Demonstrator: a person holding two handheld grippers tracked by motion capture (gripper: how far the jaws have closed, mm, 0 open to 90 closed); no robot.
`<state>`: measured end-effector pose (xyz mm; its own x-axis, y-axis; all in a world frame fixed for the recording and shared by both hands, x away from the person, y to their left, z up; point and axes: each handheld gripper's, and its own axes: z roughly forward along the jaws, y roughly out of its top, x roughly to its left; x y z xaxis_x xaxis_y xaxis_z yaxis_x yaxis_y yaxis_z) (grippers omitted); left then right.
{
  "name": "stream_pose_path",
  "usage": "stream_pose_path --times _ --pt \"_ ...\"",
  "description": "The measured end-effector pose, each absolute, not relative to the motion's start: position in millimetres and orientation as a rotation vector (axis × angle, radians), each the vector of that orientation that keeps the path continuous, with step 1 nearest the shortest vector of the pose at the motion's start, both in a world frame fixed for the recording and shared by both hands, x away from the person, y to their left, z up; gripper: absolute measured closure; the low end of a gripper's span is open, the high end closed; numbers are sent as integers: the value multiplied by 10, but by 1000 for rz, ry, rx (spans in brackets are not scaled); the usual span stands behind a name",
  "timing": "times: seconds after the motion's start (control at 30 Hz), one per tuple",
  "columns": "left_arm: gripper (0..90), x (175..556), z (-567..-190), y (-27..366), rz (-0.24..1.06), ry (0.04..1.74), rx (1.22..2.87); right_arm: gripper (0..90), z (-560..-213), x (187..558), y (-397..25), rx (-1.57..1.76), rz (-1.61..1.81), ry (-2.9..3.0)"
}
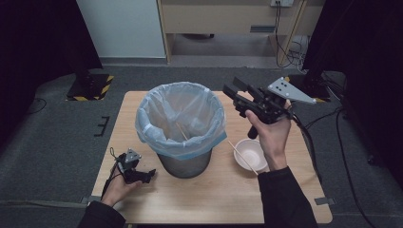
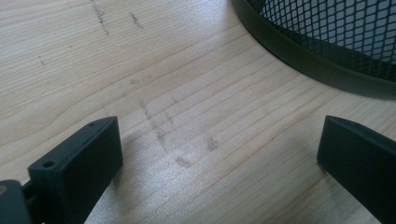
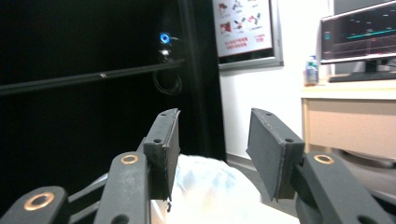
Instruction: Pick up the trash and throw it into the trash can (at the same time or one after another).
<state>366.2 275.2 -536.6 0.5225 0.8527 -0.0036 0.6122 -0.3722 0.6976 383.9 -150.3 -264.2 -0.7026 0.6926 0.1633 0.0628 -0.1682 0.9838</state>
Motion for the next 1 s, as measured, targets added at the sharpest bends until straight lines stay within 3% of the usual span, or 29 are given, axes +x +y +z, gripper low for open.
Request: stream_pose_path --times 0.2,0.47,1.0 --pt "0 3662 -5365 2753 477 1185 2117 528 -2862 3755 -1781 906 1874 1678" --pt "0 3662 -5365 2753 478 1185 2117 512 -3398 3657 -2149 1031 1815 1693" --pt "0 3662 -5365 2753 477 1185 2117 485 -4190 3781 -2257 1185 1489 1924"
